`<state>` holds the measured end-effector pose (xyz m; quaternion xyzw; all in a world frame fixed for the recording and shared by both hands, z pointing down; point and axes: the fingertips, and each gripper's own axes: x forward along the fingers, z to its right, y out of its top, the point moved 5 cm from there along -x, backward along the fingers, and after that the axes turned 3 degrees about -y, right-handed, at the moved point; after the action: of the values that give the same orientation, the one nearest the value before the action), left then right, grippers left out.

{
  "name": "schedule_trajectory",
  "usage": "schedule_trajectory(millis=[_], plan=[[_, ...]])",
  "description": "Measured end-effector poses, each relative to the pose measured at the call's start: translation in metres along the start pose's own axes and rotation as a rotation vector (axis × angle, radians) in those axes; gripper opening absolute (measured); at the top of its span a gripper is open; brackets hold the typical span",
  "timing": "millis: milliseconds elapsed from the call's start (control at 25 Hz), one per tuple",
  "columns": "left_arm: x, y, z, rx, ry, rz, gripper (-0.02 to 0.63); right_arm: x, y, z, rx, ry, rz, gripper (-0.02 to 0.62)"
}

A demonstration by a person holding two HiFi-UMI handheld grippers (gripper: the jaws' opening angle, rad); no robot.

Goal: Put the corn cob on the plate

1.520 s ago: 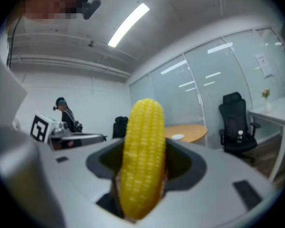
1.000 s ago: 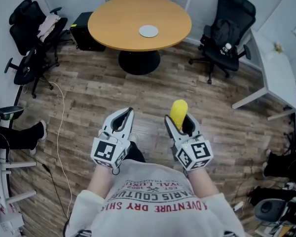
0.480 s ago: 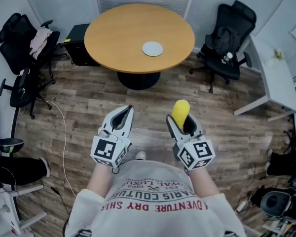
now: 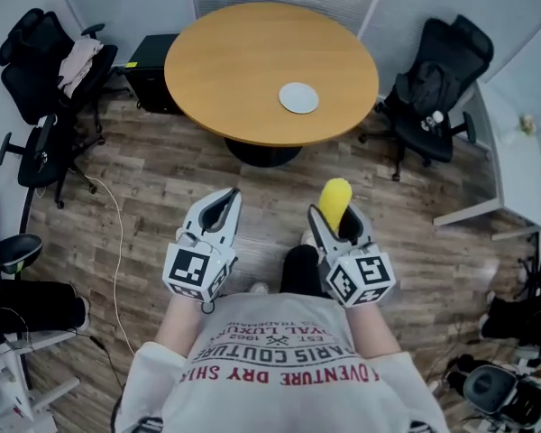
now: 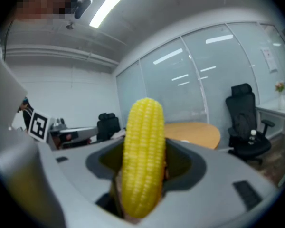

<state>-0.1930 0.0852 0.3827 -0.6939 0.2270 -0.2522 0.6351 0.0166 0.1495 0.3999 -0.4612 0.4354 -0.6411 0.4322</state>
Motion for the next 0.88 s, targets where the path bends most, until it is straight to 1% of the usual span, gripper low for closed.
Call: schedule_trajectory(millis=[120,320,480,640,880], plan=[[0.018,-0.004,-0.016,0.008,0.032,-0.004,0.034,0.03,0.001,0.013,-0.002,0.027,-0.01,0.268],[0.061,-0.005,-0.043,0.011,0.103,-0.003,0.034,0.088,0.01,0.041,-0.03,0.102,-0.03,0.268],[0.113,0.004,-0.061,0.005,0.159,-0.007,0.034,0.139,0.032,0.074,-0.075,0.161,-0.045,0.268],[0.166,0.012,-0.075,0.013,0.201,-0.023,0.034,0.186,0.052,0.109,-0.078,0.216,-0.054,0.268],[0.242,0.009,-0.093,-0.003,0.263,-0.03,0.034,0.246,0.065,0.163,-0.101,0.288,-0.087,0.268]])
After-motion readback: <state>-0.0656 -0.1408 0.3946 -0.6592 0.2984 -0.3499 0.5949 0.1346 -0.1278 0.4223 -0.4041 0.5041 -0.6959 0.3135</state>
